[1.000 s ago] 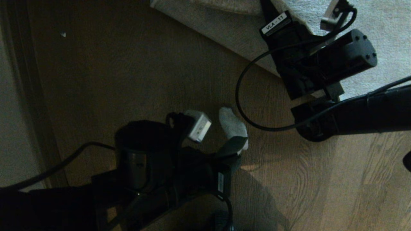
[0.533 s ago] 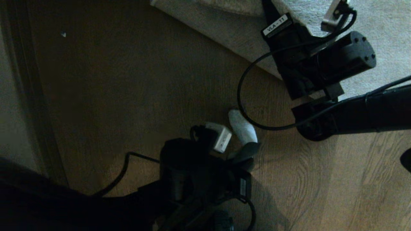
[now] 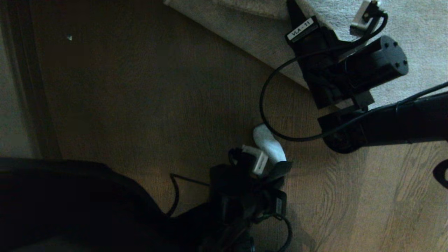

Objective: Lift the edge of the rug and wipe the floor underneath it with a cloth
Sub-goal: Wipe the floor under the carpet with a rag

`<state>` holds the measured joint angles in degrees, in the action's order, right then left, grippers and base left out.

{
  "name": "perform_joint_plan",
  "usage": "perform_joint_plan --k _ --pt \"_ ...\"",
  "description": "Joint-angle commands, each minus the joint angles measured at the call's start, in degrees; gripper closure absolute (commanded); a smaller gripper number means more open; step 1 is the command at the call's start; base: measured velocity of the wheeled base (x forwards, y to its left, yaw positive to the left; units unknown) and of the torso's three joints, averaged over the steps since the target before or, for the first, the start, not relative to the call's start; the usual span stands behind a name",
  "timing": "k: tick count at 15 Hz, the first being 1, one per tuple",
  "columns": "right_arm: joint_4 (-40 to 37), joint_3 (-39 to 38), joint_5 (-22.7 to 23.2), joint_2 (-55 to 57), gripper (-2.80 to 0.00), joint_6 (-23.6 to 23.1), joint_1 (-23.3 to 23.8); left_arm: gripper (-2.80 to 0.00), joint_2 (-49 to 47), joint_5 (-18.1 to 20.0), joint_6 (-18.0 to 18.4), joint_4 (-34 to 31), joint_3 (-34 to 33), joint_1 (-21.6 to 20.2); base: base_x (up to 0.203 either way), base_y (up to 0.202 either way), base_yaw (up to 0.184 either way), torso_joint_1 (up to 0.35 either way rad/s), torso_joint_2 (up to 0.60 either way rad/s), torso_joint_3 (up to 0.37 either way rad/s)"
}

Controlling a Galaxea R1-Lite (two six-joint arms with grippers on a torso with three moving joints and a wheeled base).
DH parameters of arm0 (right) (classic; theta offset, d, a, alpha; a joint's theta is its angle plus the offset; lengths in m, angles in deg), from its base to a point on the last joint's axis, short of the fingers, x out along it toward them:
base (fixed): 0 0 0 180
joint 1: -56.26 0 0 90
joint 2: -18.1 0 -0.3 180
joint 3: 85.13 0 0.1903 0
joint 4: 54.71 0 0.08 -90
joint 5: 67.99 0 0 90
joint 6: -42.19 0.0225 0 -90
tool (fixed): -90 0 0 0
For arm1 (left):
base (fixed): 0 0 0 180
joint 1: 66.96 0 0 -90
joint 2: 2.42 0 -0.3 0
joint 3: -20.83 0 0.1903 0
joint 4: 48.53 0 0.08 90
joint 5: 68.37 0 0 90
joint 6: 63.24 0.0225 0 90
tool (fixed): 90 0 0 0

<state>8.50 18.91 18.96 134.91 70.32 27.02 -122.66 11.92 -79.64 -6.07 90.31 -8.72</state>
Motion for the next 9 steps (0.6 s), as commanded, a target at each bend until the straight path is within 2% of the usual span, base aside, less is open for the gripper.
perform_joint_plan --k 1,6,9 --pt "0.5 0.0 -0.1 0.1 0.00 0.1 0.1 0.00 -4.0 -0.1 0.3 1.0 1.6 0.0 0.000 0.000 0.000 0.000 0.00 0.000" --pt "0.5 -0.1 0.0 0.2 0.00 0.1 0.1 0.00 -6.6 -2.7 0.7 2.0 2.1 -1.6 0.000 0.000 0.000 0.000 0.00 0.000" --pt "0.5 -0.1 -0.1 0.3 0.00 0.1 0.1 0.00 -8.4 -2.9 2.2 7.8 2.4 -4.7 0.000 0.000 0.000 0.000 0.00 0.000"
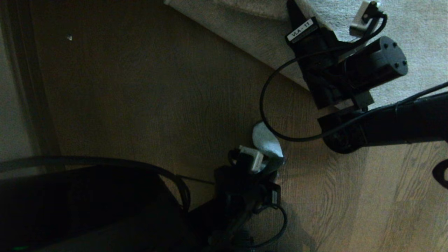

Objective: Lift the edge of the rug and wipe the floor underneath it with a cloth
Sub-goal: Wipe the floor under the carpet with a rag

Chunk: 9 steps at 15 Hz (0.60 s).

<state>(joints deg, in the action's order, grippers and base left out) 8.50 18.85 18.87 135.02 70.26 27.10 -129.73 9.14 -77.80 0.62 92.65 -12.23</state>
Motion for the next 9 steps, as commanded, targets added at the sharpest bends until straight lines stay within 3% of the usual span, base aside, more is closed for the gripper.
perform_joint_plan --k 1,9 --pt "0.6 0.0 0.0 0.3 0.00 0.1 0.0 0.00 -1.6 -0.2 0.8 1.4 0.1 -1.9 0.000 0.000 0.000 0.000 0.00 0.000" --pt "0.7 0.0 0.0 0.5 0.00 0.1 -0.2 0.00 -0.9 -0.2 1.1 2.6 0.1 -9.1 0.000 0.000 0.000 0.000 0.00 0.000"
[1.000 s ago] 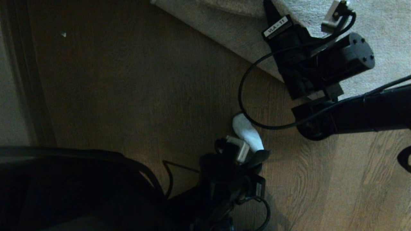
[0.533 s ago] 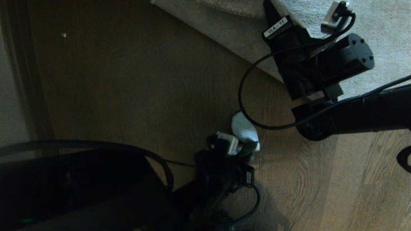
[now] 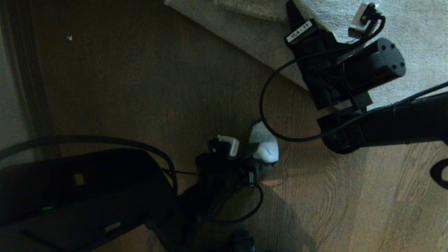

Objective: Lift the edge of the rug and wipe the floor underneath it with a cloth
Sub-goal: Wipe the floor under the carpet with a rag

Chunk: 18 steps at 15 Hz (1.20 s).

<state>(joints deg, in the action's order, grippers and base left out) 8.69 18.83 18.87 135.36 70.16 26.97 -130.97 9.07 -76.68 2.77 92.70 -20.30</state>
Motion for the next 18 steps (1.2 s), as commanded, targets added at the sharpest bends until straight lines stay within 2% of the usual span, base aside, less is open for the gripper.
perform_joint_plan --k 1,6,9,18 --pt "0.5 0.0 0.0 0.2 0.00 0.1 -0.2 0.00 0.5 -0.1 0.0 0.4 0.0 -1.7 0.000 0.000 0.000 0.000 0.00 0.000" --pt "0.6 0.0 0.0 0.2 0.00 0.0 -0.3 0.00 2.5 0.0 0.1 0.4 0.0 -4.8 0.000 0.000 0.000 0.000 0.00 0.000" --pt "0.6 0.0 0.0 0.6 0.00 0.0 -0.8 0.00 3.5 0.1 2.7 0.9 0.1 -5.9 0.000 0.000 0.000 0.000 0.00 0.000" --pt "1.1 0.0 0.1 1.4 0.00 0.0 -1.1 0.00 4.9 -0.1 2.9 1.6 0.3 -8.0 0.000 0.000 0.000 0.000 0.00 0.000"
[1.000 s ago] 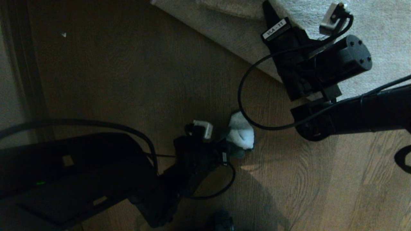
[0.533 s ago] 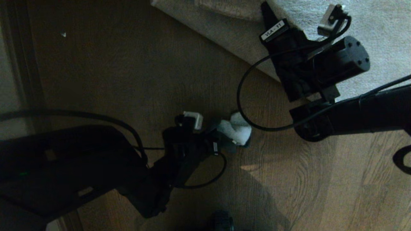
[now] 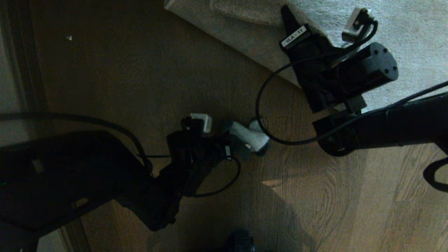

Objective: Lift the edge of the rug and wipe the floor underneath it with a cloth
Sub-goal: Wipe the floor under the carpet with a rag

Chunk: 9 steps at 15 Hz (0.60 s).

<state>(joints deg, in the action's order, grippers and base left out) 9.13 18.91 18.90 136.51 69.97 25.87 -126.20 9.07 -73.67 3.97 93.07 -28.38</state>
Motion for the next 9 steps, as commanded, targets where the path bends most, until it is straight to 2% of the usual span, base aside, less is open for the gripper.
perform_joint_plan --k 1,5,9 --pt "0.7 -0.1 0.1 0.2 0.00 0.2 0.0 0.00 0.1 -0.1 -0.2 0.4 -0.2 0.1 0.000 0.000 0.000 0.000 0.00 0.000" --pt "0.7 -0.2 0.1 0.2 0.00 0.2 0.0 0.00 0.5 -0.4 -0.2 1.9 -1.0 -1.2 0.000 0.000 0.000 0.000 0.00 0.000" --pt "0.8 -0.1 0.0 0.7 0.00 0.2 -0.2 0.00 0.7 -0.4 -0.2 4.0 -1.6 -6.1 0.000 0.000 0.000 0.000 0.00 0.000"
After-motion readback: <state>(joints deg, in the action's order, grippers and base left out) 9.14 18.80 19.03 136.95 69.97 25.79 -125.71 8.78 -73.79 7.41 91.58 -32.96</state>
